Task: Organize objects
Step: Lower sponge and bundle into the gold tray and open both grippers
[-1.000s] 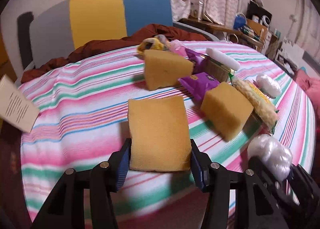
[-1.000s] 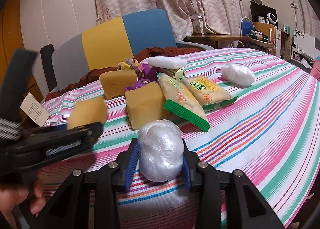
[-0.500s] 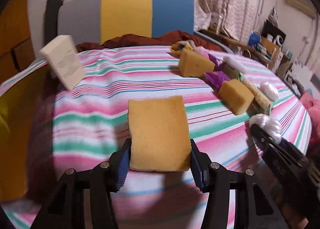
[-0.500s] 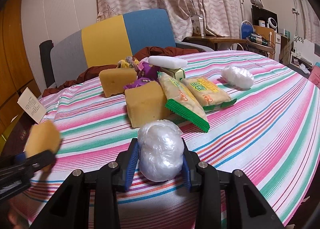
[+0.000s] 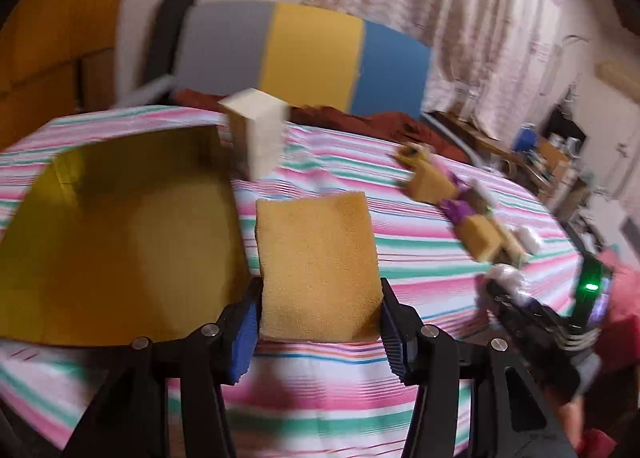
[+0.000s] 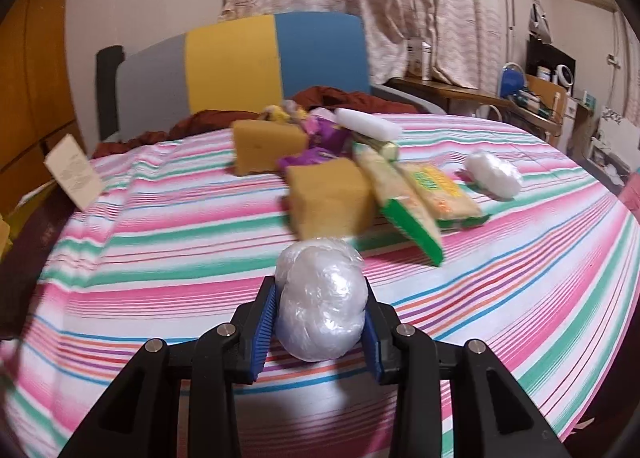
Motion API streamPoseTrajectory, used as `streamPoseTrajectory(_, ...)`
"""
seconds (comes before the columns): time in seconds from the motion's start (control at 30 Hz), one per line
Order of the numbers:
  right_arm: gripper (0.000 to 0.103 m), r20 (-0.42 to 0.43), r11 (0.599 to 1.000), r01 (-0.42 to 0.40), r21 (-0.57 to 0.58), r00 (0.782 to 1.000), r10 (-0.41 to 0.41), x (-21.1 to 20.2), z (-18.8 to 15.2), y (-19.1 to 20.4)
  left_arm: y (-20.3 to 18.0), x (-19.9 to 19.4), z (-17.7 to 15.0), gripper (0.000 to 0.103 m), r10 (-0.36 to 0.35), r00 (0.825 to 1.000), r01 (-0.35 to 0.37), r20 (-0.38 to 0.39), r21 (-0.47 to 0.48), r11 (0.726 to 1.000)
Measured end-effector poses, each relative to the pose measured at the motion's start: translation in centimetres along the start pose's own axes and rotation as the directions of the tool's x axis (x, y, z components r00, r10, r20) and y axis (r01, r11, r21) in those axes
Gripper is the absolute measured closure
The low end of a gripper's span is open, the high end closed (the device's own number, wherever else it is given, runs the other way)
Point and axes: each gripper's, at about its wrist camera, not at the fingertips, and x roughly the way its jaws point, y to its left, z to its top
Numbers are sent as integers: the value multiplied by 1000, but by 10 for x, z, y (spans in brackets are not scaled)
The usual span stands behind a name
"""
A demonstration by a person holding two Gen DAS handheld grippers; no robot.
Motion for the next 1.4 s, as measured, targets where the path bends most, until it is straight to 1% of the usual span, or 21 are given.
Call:
streamPoseTrajectory(0.07,65,21,999,-40,-18,999,41,-10,4,15,12,-10,2,49,-23,1000,23,16,-34,999)
streamPoseTrajectory(0.2,65,51,989,-142,-31,988,144,-27,17,46,42,-26,8,49,-26,999,30,35,-122,992)
streamPoseTrajectory(0.27,65,47,975,-217,-48,975,219,-35,24,67,57,-32,12,49,21,999,-16,38,-134,991)
streamPoseTrajectory(0.3,65,45,969,-239,-59,969,242,-37,25,76,67,-34,13,49,53,998,-48,35,-143,989)
streamPoseTrajectory(0.33,65,45,960,-272,-75,960,275,-41,27,86,76,-34,15,48,76,997,-71,28,-153,986)
streamPoseTrajectory(0.4,65,29,929,-352,-114,933,358,-50,33,113,95,-33,15,48,122,992,-119,6,-176,977)
streamPoseTrajectory(0.43,65,18,917,-378,-127,923,384,-52,34,123,107,-32,15,48,150,989,-150,-12,-190,970)
streamPoseTrajectory(0.5,65,-6,887,-440,-144,896,444,-56,36,147,126,-30,14,48,202,978,-207,-49,-204,957)
streamPoseTrajectory(0.57,65,-45,849,-506,-152,862,505,-57,36,169,147,-26,11,48,253,963,-268,-94,-216,939)
streamPoseTrajectory(0.63,65,-81,824,-544,-161,839,538,-56,34,191,165,-23,7,48,283,950,-307,-132,-230,924)
streamPoseTrajectory(0.7,65,-106,803,-569,-175,822,559,-56,32,208,176,-22,3,48,301,941,-331,-157,-238,913)
streamPoseTrajectory(0.77,65,-129,787,-583,-201,812,568,-56,30,225,187,-24,1,48,321,932,-355,-166,-250,901)
streamPoseTrajectory(0.9,65,-168,760,-617,-203,787,594,-55,28,243,198,-25,-2,45,357,915,-396,-187,-251,883)
streamPoseTrajectory(0.93,65,-180,754,-625,-202,780,599,-53,28,249,201,-25,-3,42,360,913,-401,-192,-256,880)
streamPoseTrajectory(1.0,65,-204,744,-638,-201,770,605,-47,27,263,204,-31,-5,28,354,917,-395,-185,-283,874)
streamPoseTrajectory(1.03,65,-211,741,-641,-201,767,606,-47,27,266,205,-37,-6,18,350,921,-386,-170,-303,871)
streamPoseTrajectory(1.13,65,-235,728,-656,-198,753,615,-42,25,278,209,-53,-4,16,326,938,-347,-119,-366,864)
streamPoseTrajectory(1.23,64,-265,716,-672,-189,737,622,-38,21,287,214,-76,-2,6,352,935,-336,-47,-435,835)
streamPoseTrajectory(1.3,64,-284,707,-683,-182,725,627,-36,20,294,218,-92,-2,4,350,937,-304,5,-484,820)
streamPoseTrajectory(1.37,64,-302,699,-693,-176,714,631,-33,18,302,224,-105,0,2,370,928,-292,43,-531,795)
streamPoseTrajectory(1.4,64,-314,691,-702,-172,704,637,-31,17,307,226,-109,0,2,383,922,-294,53,-546,784)
